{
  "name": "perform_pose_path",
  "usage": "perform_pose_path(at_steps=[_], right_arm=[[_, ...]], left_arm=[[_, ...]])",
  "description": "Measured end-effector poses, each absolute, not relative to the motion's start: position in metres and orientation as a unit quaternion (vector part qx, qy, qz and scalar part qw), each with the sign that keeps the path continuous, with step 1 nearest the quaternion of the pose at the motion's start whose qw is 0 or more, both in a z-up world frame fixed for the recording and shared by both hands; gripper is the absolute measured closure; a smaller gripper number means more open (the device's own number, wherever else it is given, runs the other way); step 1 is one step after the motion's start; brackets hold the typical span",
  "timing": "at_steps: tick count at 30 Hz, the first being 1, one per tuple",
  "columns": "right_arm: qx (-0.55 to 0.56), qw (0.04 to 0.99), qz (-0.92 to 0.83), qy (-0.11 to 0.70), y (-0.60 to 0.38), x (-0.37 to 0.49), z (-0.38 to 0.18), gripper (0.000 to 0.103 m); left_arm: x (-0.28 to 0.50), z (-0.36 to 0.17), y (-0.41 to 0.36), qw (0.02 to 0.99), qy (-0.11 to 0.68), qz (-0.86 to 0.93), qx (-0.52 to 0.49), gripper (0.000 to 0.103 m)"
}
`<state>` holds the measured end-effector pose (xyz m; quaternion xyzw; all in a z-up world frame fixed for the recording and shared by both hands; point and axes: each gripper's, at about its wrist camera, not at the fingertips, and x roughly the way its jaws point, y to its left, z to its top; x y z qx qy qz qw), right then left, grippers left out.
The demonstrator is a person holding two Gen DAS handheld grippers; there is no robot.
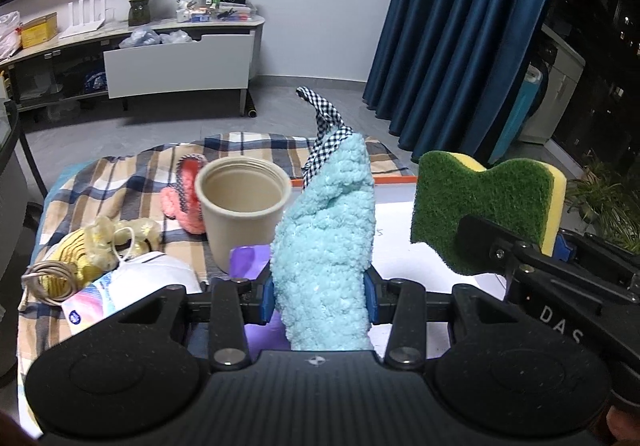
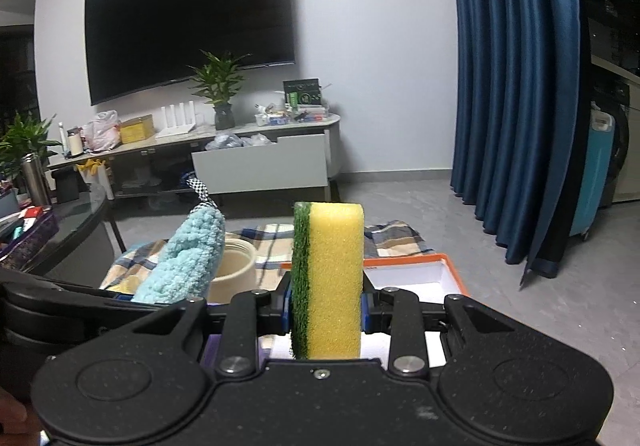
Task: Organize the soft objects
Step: 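Carry the blue sock in the left tool while the right tool carries the sponge to the box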
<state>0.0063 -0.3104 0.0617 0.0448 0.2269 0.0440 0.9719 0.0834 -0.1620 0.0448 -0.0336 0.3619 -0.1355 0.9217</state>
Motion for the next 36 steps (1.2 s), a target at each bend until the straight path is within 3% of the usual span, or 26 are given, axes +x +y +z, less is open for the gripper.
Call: perform_pose_path(at_steps=[36], right_arm=[[0.038, 0.964, 0.011, 0.263, -0.354, 0.039, 0.033, 0.066]], left_arm=[[0.103, 0.019, -0.216, 0.904, 0.397, -0.157, 0.018, 0.060]])
